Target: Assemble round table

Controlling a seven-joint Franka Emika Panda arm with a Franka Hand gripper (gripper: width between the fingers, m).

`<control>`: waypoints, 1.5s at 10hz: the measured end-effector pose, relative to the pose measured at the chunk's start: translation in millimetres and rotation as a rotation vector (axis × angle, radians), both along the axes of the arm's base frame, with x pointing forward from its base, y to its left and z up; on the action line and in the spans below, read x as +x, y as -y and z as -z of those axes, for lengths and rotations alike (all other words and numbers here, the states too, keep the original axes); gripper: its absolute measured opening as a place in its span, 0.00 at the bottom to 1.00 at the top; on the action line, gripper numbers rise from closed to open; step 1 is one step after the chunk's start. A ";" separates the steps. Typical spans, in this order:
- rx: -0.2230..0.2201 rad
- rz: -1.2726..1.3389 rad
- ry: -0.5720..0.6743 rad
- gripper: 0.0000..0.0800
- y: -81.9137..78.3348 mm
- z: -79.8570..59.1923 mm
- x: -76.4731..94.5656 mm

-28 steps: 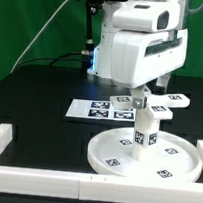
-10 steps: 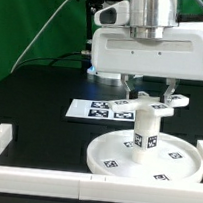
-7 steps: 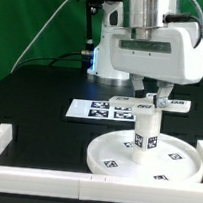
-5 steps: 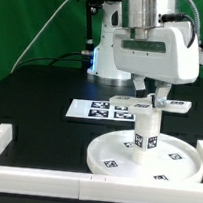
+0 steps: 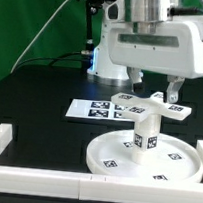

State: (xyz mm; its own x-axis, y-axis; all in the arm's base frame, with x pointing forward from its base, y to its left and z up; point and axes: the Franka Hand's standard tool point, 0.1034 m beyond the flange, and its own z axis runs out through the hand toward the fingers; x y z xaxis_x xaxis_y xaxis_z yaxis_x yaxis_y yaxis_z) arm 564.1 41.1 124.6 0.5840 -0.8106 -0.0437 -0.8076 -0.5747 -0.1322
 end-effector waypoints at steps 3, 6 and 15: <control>-0.024 -0.357 -0.001 0.81 -0.2 -2.9 -2.1; -0.044 -0.622 -0.009 0.81 -7.8 -0.5 -4.2; -0.106 -1.102 0.015 0.81 4.9 7.7 -2.6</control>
Offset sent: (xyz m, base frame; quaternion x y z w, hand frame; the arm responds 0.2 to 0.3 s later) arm -0.0020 0.0226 -0.0049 -0.0963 -0.0515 -0.3498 0.9304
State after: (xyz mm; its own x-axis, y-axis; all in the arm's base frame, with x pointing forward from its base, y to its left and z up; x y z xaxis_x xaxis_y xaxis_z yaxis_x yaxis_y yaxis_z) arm 561.5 36.2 116.9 0.9880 0.1543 0.0081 0.1545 -0.9870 -0.0447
